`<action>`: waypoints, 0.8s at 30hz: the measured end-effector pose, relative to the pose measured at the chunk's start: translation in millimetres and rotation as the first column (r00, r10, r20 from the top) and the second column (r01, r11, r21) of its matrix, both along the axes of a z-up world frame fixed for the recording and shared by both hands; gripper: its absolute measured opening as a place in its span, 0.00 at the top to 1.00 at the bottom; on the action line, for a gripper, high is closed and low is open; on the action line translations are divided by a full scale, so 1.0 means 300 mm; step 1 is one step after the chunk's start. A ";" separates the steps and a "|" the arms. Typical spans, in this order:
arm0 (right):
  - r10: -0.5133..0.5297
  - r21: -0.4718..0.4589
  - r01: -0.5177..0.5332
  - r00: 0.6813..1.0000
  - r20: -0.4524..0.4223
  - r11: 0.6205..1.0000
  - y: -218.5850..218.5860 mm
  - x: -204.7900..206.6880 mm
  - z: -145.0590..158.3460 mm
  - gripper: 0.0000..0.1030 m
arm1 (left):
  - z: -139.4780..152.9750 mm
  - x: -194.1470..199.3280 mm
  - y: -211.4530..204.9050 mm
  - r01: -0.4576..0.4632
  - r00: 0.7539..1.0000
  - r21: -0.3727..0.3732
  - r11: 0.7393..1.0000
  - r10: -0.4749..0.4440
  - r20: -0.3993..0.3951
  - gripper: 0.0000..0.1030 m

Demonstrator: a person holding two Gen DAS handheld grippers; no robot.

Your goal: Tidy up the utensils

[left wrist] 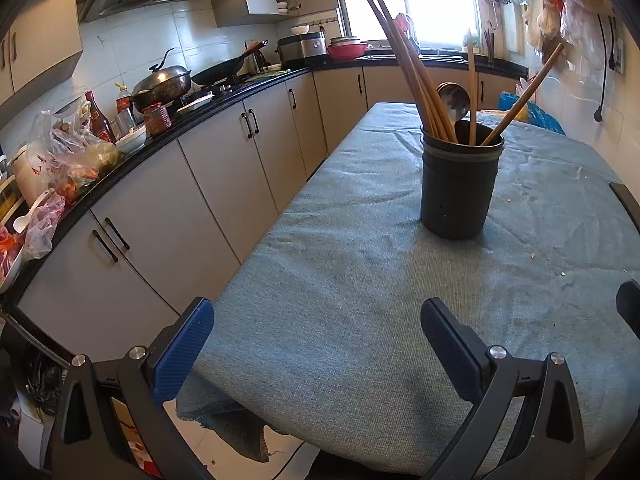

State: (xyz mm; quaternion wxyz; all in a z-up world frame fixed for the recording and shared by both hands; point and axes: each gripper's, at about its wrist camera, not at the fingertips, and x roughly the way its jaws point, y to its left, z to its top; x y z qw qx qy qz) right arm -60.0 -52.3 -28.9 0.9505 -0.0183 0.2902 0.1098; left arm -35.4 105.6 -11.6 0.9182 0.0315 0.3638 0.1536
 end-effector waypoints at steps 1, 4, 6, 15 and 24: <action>-0.001 0.000 0.001 1.000 -0.001 1.000 0.000 0.000 0.000 0.02 | -0.001 0.000 0.000 0.001 1.000 0.000 1.000 -0.001 -0.002 0.00; -0.002 0.000 0.002 1.000 -0.007 1.000 -0.001 0.000 -0.004 0.02 | -0.002 0.001 -0.002 0.001 1.000 0.002 1.000 -0.001 -0.003 0.00; -0.004 0.000 0.004 1.000 -0.009 1.000 -0.003 0.001 -0.007 0.02 | -0.002 0.000 -0.004 0.003 1.000 0.002 1.000 -0.003 -0.004 0.00; -0.006 0.004 0.007 1.000 -0.011 1.000 -0.014 0.001 -0.007 0.02 | -0.001 0.001 -0.007 0.004 1.000 0.006 1.000 -0.004 -0.007 0.00; -0.077 0.026 0.078 0.996 -0.041 0.997 -0.134 0.044 -0.024 0.02 | 0.000 0.001 -0.024 0.006 1.000 0.017 1.000 -0.006 -0.010 0.00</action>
